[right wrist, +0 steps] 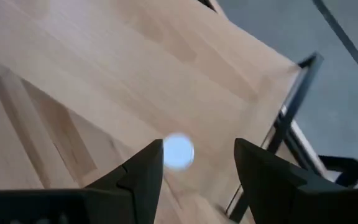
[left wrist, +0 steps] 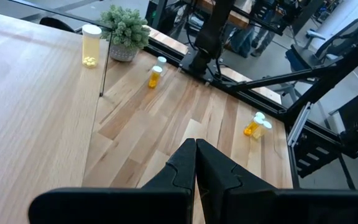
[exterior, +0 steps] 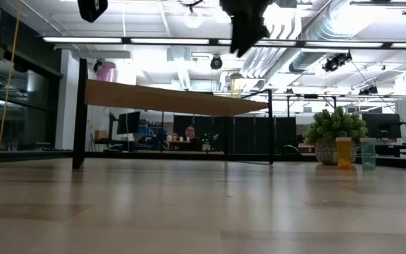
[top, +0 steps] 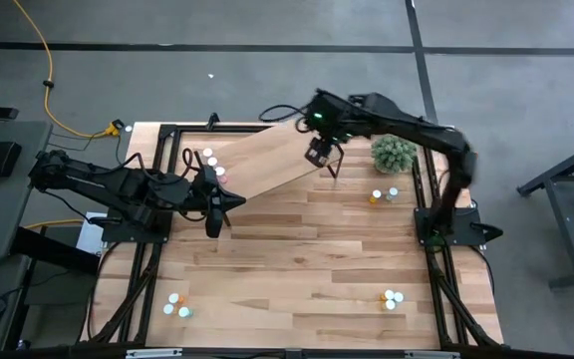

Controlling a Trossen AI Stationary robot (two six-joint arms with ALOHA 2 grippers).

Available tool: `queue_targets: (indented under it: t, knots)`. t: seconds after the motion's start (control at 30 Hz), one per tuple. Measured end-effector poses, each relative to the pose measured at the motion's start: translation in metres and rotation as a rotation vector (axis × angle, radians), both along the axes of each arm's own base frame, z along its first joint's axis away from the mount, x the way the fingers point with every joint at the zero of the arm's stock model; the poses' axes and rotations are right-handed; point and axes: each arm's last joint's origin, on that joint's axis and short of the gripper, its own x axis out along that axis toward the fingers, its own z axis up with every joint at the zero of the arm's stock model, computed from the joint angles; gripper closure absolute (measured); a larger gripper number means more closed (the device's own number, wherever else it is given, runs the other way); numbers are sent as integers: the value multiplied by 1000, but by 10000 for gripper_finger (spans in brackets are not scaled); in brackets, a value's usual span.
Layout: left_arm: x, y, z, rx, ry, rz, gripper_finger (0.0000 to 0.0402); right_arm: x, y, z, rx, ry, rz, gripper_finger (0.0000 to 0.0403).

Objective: Pick and place medicine bottles onto shelf by color
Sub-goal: Put the top right yellow pill bottle on the shelf

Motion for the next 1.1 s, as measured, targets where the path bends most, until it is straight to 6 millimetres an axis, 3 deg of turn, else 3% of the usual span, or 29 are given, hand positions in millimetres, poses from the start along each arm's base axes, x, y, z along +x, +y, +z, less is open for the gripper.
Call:
queue_targets:
  t: [0.17, 0.3, 0.4, 0.6, 0.8, 1.1]
  knots:
    - [0, 0, 0, 0, 0, 0, 401, -59, 32, -26, 75, -286, -26, 214]
    - [0, 0, 0, 0, -1, 1, 402, -78, 58, -56, 10, -580, 1, 214]
    - [1, 0, 2, -2, -21, 1, 401, -77, 66, -85, -116, -682, -14, 214]
    - [3, 0, 8, -10, -85, 1, 401, -68, 64, -131, -210, -655, -119, 214]
    - [3, 0, 9, -12, -100, 1, 402, -52, 61, -151, -228, -604, -133, 214]
    - [3, 0, 9, -12, -101, 1, 402, -25, 54, -147, -338, -559, -152, 214]
